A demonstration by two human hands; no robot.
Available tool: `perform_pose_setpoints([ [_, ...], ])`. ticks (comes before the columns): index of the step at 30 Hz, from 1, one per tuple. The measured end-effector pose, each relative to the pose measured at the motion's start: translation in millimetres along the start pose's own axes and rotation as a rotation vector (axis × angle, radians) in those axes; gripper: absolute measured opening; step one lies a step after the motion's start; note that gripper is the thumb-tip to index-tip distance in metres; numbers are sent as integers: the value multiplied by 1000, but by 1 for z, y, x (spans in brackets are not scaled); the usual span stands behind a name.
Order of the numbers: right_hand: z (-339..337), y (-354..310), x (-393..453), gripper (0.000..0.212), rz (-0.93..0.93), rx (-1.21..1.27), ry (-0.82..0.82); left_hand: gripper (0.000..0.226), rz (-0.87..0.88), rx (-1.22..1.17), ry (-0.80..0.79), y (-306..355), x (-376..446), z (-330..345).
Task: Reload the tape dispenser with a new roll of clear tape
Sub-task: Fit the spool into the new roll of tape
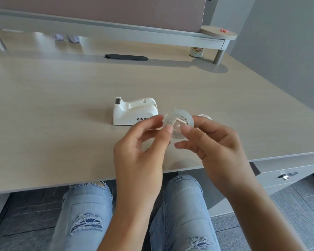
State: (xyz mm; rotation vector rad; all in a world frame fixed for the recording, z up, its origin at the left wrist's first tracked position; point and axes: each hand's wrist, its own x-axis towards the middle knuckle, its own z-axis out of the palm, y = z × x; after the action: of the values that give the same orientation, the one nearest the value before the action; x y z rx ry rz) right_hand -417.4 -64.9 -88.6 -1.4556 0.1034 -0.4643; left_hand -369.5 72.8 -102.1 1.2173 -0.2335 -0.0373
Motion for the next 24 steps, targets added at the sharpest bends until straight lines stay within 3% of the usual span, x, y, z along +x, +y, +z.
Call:
perform_pose_setpoints([
  [4, -4, -5, 2, 11, 13, -66, -56, 14, -40, -118, -107, 7, 2, -2],
  [7, -3, -11, 3, 17, -44, -97, -31, 14, -13, -122, -115, 8, 2, -4],
  [14, 4, -17, 22, 21, -51, -116, -47, 20, -2, -140, -18, 7, 13, -7],
  [20, 17, -21, 51, 29, -42, -232, -141, 19, 77, -3, 37, 11, 38, -17],
  [24, 24, -23, 77, 18, -45, -303, -101, 20, 136, 44, 94, 16, 55, -19],
])
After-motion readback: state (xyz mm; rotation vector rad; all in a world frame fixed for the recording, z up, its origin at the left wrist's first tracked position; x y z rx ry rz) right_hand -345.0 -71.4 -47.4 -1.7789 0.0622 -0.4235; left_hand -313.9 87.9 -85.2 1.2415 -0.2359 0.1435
